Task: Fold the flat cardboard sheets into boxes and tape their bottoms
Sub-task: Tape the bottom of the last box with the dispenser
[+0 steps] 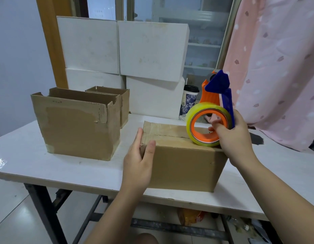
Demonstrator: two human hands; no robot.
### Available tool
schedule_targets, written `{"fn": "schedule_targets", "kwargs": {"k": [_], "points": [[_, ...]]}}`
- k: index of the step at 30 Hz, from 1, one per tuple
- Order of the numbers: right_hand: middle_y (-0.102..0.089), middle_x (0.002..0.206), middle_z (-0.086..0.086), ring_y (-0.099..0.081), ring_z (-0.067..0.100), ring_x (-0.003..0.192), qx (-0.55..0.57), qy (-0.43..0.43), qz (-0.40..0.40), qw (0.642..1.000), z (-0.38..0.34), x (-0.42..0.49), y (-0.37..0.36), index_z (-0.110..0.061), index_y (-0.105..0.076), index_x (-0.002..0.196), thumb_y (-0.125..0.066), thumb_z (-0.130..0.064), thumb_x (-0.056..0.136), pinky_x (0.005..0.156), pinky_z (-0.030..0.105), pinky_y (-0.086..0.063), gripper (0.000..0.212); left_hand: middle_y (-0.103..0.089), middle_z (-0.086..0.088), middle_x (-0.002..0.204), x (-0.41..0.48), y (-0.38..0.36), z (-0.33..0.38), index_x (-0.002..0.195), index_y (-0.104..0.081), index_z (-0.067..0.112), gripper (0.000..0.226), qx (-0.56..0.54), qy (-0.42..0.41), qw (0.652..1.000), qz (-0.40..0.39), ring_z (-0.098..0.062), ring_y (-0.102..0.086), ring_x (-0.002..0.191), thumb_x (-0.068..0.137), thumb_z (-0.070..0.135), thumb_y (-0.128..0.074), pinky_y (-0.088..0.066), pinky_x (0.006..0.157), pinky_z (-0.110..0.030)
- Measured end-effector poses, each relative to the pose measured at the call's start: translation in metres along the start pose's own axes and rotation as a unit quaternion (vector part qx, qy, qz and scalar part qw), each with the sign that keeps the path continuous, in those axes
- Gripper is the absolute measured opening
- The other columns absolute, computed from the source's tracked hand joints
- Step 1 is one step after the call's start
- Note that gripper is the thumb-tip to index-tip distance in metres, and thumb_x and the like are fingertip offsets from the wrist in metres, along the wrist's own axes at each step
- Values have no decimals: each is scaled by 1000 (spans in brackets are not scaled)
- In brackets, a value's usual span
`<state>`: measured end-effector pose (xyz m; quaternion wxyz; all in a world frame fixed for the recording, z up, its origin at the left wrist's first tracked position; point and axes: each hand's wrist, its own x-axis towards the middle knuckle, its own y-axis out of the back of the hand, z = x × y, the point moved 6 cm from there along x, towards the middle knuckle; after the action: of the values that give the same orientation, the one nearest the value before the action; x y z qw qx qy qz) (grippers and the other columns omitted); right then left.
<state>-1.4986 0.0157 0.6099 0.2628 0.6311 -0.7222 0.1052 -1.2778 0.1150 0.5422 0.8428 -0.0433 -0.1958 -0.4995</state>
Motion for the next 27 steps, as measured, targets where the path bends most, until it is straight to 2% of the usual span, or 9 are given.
{"fn": "schedule_targets", "kwargs": {"k": [2,6,8,11,16,21,23,25,27], "points": [[-56,95,-25,-58,3,86,-1,0,3,1000,0,0,0,-49,-48,94,-62,-28,92,61,11,-41,25,-40,18,142,-4,2,-3,145,-30,35,85,16,19,1000,4,1,-36,127,70,74,-31,-33,107,-25],[-58,98,-23,-60,6,90,7,-2,3,1000,1,-1,1,-47,-47,99,-62,-28,92,63,12,-43,25,-50,-5,139,-2,16,2,136,-48,14,98,120,19,992,38,-22,-43,129,69,79,-18,-35,108,-44],[-57,97,-25,-59,3,88,10,-3,6,1000,1,-2,1,-46,-47,103,-61,-28,92,61,10,-42,25,-39,2,148,2,17,16,143,-38,21,93,156,-21,986,54,-16,-33,137,72,77,-16,-26,112,-36],[-57,97,-24,-59,3,87,16,-3,10,1000,3,-2,2,-44,-49,104,-62,-27,91,63,12,-42,25,-26,8,153,14,0,41,148,-24,24,93,244,-101,965,7,-8,-20,141,72,76,-13,-15,107,-22],[-64,103,-15,-61,7,93,27,1,1,1000,-1,5,9,-38,-57,116,-72,-27,85,69,17,-47,36,-25,5,155,32,-19,47,149,-21,19,95,454,-92,885,-42,-14,-28,139,73,72,2,-37,101,-34],[-65,95,-19,-61,7,91,-29,48,-59,997,-20,20,12,-45,-60,108,-73,-11,81,71,22,-51,45,-21,6,156,34,-25,42,149,-23,20,73,529,-114,837,-83,-9,-19,142,91,59,-4,-28,105,-29],[-64,99,-18,-59,6,91,-78,65,-90,991,-27,26,13,-42,-59,116,-72,-5,79,67,15,-46,54,-20,6,156,34,-25,42,149,-23,20,81,539,-114,829,-98,-8,-17,142,86,64,1,-29,105,-29],[-61,96,-19,-58,1,86,-134,88,-114,980,-34,31,14,-38,-57,121,-66,2,77,60,4,-41,60,-20,6,156,35,-24,42,148,-23,21,99,543,-108,824,-118,-7,-16,142,70,73,10,-33,104,-32],[-58,92,-18,-57,-1,80,-186,110,-118,969,-39,32,16,-37,-56,125,-60,6,75,58,1,-39,65,-22,6,155,35,-23,42,148,-23,21,111,555,-113,814,-132,-7,-15,143,61,80,12,-35,103,-33]]}}
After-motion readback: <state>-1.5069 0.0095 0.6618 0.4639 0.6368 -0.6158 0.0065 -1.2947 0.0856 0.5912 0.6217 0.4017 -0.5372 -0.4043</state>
